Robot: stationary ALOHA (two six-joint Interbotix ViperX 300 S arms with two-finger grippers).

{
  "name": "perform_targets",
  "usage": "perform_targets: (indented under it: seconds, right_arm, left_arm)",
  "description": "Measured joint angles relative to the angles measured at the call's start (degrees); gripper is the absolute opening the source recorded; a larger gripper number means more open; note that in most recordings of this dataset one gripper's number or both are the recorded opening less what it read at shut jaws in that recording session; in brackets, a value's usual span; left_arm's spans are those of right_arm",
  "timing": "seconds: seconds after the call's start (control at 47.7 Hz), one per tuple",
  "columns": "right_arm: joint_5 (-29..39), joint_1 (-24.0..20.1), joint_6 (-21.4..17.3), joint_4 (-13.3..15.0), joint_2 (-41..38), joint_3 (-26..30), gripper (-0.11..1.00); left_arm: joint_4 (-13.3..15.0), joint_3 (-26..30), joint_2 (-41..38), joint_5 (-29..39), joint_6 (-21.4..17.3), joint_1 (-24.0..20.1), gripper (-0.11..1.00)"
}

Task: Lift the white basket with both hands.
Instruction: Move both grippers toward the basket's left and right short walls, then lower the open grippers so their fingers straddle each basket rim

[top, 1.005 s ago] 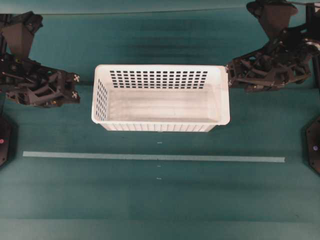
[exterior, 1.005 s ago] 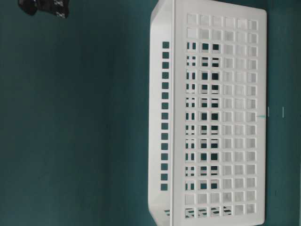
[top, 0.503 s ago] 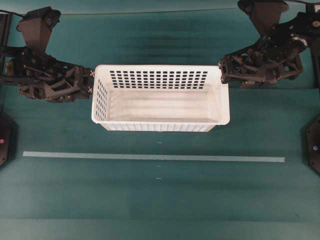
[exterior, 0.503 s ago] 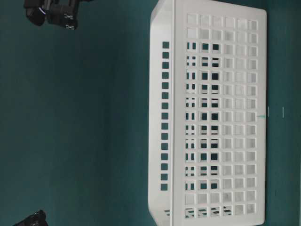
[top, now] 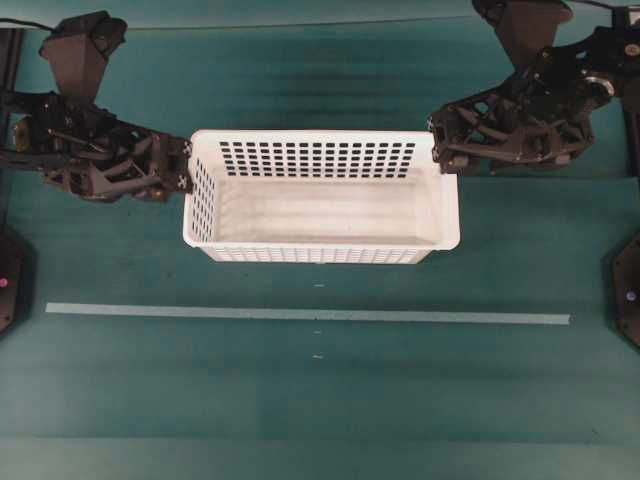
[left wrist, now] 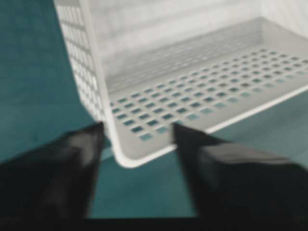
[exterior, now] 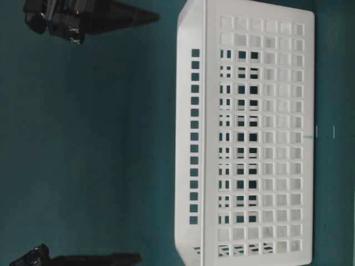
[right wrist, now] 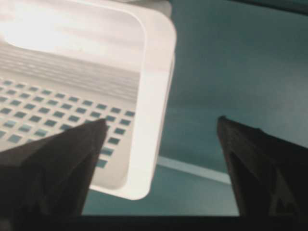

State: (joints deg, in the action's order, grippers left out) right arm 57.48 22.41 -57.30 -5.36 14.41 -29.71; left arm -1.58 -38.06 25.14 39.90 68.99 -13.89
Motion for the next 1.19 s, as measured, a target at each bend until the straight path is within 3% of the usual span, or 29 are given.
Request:
perform_targets:
  seconds: [0.063, 0.126, 0.587, 0.922, 1.194]
  right_arm:
    - [-0.1, 0.0, -0.2, 0.0, -0.3, 0.1, 0.97]
    - [-0.4, 0.0, -0.6, 0.1, -1.0, 0.4, 0.97]
    - [-2.4, -0.9, -5.3, 0.0, -4.7, 0.2, 0.97]
    - [-11.5, -2.5, -10.4, 0.1, -8.2, -3.7, 0.97]
    - [-14.1, -3.2, -10.5, 0.4, -12.0, -4.3, 0.97]
  left_arm:
    - [0.0, 0.0, -0.2, 0.0, 0.1, 0.0, 0.92]
    - [0.0, 0.0, -0.5, -0.2, 0.1, 0.0, 0.98]
    - [0.0, 1.0, -6.3, -0.8, 0.3, -0.5, 0.96]
    - [0.0, 1.7, -14.3, -1.6, 0.3, -0.8, 0.96]
    - [0.0, -0.4, -15.7, -1.8, 0.3, -0.8, 0.96]
